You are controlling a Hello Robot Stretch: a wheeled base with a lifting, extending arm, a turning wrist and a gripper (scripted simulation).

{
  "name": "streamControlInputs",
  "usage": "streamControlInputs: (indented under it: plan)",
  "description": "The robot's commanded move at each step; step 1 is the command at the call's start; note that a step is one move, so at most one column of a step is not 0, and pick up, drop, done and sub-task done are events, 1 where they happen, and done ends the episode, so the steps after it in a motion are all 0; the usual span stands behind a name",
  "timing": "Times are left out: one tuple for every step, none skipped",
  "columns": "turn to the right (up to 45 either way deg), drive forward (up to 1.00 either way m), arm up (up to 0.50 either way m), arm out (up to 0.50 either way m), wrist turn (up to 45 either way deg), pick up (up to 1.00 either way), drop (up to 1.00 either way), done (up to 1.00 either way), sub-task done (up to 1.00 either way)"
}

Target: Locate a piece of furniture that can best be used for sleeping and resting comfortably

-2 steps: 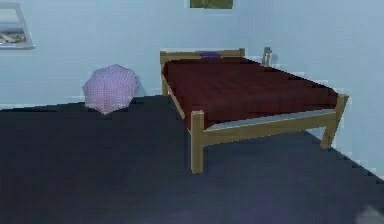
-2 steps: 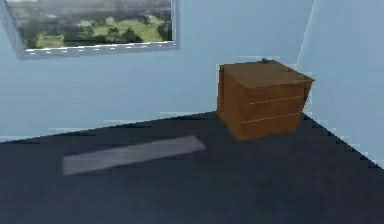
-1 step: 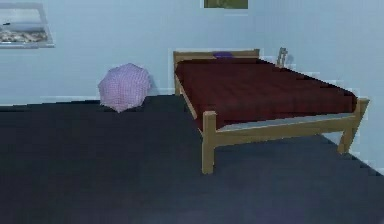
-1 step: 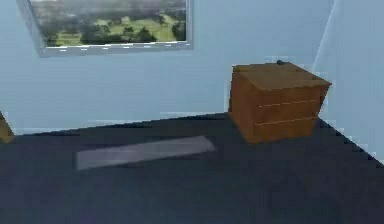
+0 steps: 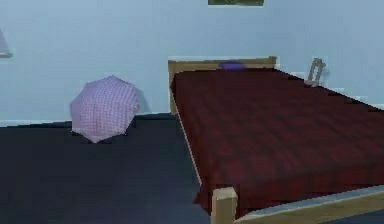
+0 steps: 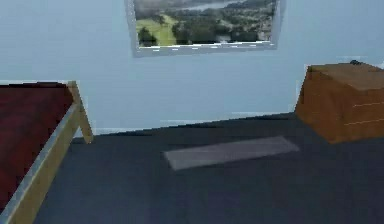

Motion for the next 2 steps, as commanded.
streamControlInputs:
  plan:
    - [18.0, 0.0, 0.0, 0.0, 0.0, 0.0, 0.0, 0.0, 0.0]
    - [0.0, 0.0, 0.0, 0.0, 0.0, 0.0, 0.0, 1.0, 0.0]
